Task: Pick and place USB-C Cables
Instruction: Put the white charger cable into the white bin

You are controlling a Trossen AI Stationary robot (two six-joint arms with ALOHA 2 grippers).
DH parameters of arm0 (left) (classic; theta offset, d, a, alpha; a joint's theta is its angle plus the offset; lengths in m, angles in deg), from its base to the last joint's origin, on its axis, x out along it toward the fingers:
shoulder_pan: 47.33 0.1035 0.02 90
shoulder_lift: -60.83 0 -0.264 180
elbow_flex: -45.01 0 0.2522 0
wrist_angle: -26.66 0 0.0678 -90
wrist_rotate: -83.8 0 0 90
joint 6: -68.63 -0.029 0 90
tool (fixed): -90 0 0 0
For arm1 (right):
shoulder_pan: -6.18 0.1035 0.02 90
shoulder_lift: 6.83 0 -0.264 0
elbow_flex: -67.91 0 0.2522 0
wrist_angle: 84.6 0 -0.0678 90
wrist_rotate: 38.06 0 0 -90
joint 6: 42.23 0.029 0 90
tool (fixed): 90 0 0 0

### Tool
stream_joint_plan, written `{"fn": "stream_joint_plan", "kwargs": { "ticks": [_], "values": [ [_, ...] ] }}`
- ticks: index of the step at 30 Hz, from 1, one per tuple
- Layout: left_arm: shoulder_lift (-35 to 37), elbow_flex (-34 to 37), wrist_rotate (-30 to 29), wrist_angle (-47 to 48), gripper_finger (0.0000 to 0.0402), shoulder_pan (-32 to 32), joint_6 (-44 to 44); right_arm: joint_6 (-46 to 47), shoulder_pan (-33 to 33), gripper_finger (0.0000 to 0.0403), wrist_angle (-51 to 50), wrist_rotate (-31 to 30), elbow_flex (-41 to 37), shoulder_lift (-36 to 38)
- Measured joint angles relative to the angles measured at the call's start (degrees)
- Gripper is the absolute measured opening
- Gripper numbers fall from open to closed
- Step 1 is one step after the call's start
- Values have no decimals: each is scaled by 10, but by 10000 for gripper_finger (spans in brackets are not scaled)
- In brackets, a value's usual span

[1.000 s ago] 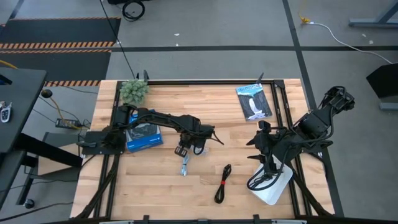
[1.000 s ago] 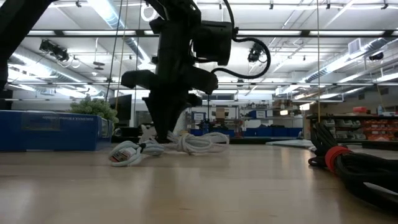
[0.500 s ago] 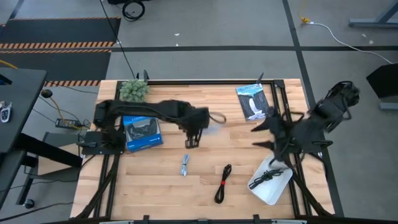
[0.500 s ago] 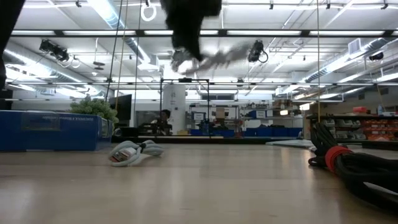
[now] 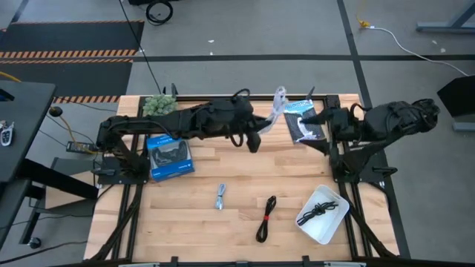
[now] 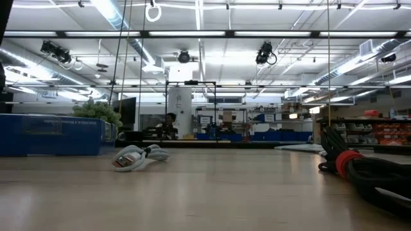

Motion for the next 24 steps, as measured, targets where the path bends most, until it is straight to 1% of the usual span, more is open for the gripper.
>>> {"fn": "stream_joint_plan", "kwargs": {
  "ticks": [2,6,8,11,15,19,24],
  "values": [
    [-6,0,-9,-56,17,-3,-1,-11,-20,301,24,0,0,0],
    [-11,1,-26,-115,17,-14,-20,-28,-55,325,78,1,0,0],
    [-14,1,-30,-140,17,-21,-58,-34,-70,333,109,16,0,0],
    [-24,1,-30,-174,17,-35,-123,-43,-88,336,156,53,0,-11],
    [-30,1,-30,-203,18,-48,-172,-54,-97,328,186,90,0,-35],
    [-34,1,-49,-220,18,-55,-197,-54,-100,315,197,92,0,-53],
    [-33,1,-49,-222,18,-62,-211,-73,-100,282,269,100,0,-68]
  ]
}}
